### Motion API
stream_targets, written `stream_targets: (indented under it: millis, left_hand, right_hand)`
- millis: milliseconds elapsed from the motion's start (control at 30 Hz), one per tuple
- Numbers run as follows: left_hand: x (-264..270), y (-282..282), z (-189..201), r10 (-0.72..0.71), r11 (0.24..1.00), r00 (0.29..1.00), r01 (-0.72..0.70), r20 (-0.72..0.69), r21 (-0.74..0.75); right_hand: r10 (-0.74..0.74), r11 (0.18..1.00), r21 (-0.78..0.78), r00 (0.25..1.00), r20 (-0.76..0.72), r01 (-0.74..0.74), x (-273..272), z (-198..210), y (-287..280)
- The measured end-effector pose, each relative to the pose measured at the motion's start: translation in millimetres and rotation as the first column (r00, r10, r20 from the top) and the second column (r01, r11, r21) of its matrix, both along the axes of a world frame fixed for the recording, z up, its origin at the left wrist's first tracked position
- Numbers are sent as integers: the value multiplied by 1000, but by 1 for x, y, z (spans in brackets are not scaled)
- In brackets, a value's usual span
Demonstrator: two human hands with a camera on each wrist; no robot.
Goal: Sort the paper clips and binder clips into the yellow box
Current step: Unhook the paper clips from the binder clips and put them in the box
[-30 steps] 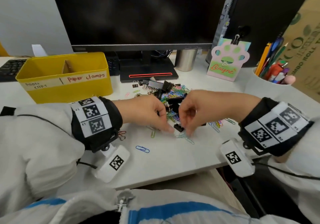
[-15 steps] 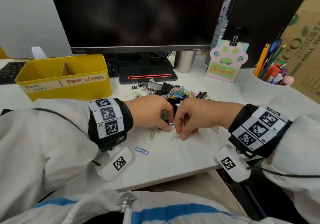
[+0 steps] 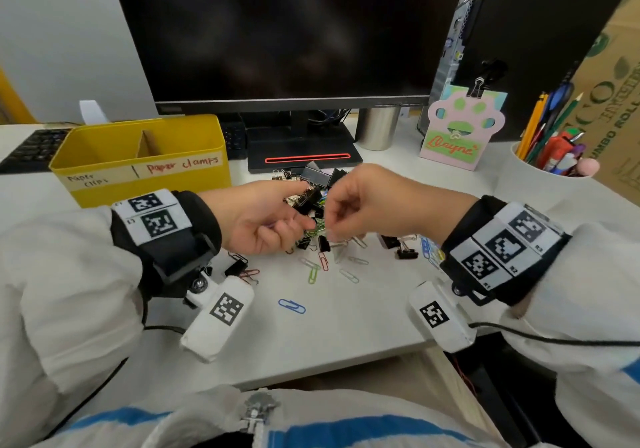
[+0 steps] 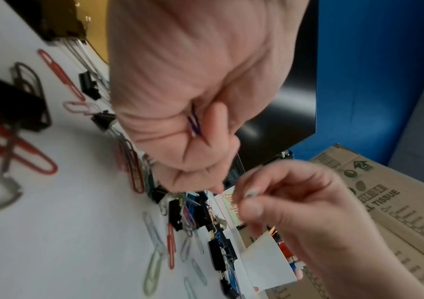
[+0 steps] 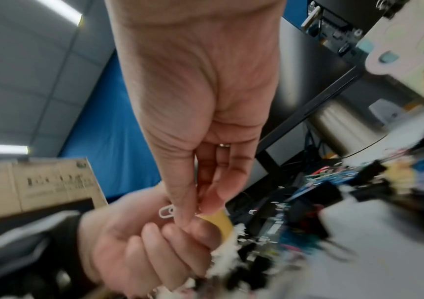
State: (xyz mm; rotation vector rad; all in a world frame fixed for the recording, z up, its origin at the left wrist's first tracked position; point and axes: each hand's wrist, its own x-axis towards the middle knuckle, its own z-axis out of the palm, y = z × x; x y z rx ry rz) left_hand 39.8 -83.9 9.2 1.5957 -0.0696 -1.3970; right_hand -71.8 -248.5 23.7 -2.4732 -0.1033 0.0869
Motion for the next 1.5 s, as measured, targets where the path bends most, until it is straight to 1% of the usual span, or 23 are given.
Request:
stream_targets:
  millis: [67,133,233,300,333,367,400,433,467,500,567,633,700,767,833,933,1000,1100,1167,1367,1433,1467,1500]
  left_hand:
    - [-1,2,1,-66,998,989,62,-135,-32]
    - [-4,3,2,-130,989,970,113,-204,-92]
    - [-7,2,4,-123,984,976,97,-180,-146]
    - [-5,3,0,-42,993,997,35,-59,-112]
    - [-3,4,-4,-37,996,996,43,77,-82]
    - [-4,7,-6,-103,993,955,117,277,-32]
    - [-4,11,-7,-224,972,835,226,502,57]
    - [-5,17,-7,-349,931,650,325,675,168]
    - [-8,21,-4,-449,871,468,417,761,258]
    - [-11,24,-1,-514,811,351,496,783,310]
    - [-14,27,3,-612,700,248,613,751,367]
    - [-15,24,3,-659,642,157,627,736,441]
    - [-12,18,-2,-658,629,31,572,752,527]
    - [-10,13,-7,-623,652,-43,524,781,548]
    - [-10,11,-11,-564,711,-35,487,825,507]
    - [-8,11,-19,-470,807,34,422,882,413]
    - [-7,11,-23,-426,833,86,426,901,353]
    - [-6,12,-25,-399,839,105,442,911,316]
    - [-8,11,-23,-433,820,59,441,900,365]
    - [-19,7,-17,-631,646,-232,371,740,667]
    - [-20,7,-15,-667,625,-240,334,705,705]
    - [-19,7,-14,-669,638,-209,330,713,696]
    - [-18,8,-13,-656,672,-139,339,741,658]
  right_hand:
    - [8,995,101,998,70,-16,5,10,7]
    - [43,994,96,994,96,-53,8,15,14]
    - [4,1000,29,989,145,-9,10,14,16]
    - [-105,993,-41,987,123,111,6,11,9]
    - [-165,980,-104,984,60,171,3,8,5]
    - [-220,962,-174,975,-34,211,-2,3,1]
    - [-257,948,-228,957,-132,223,-7,-3,-1]
    - [-277,940,-260,938,-210,219,-12,-9,-3]
    - [-283,939,-270,924,-256,212,-15,-14,-3]
    - [-280,940,-272,921,-271,206,-17,-18,-2]
    - [-256,944,-271,934,-251,186,-16,-21,0]
    - [-221,957,-238,947,-234,165,-14,-20,1]
    - [-196,968,-203,953,-229,150,-12,-21,3]
    - [-183,975,-165,958,-221,148,-10,-23,4]
    - [-187,980,-108,960,-210,167,-9,-26,5]
    - [-208,977,-85,962,-178,195,-10,-30,7]
    - [-207,978,-54,961,-183,201,-10,-32,9]
    - [-214,977,-29,965,-154,212,-10,-32,10]
    - [-211,977,-61,968,-139,204,-11,-32,11]
    - [-143,987,-93,982,-122,132,-7,-33,16]
    - [-133,986,-111,984,-116,121,-5,-33,16]
    - [-135,986,-110,984,-118,122,-4,-32,17]
    - [-142,986,-101,983,-117,131,-3,-30,16]
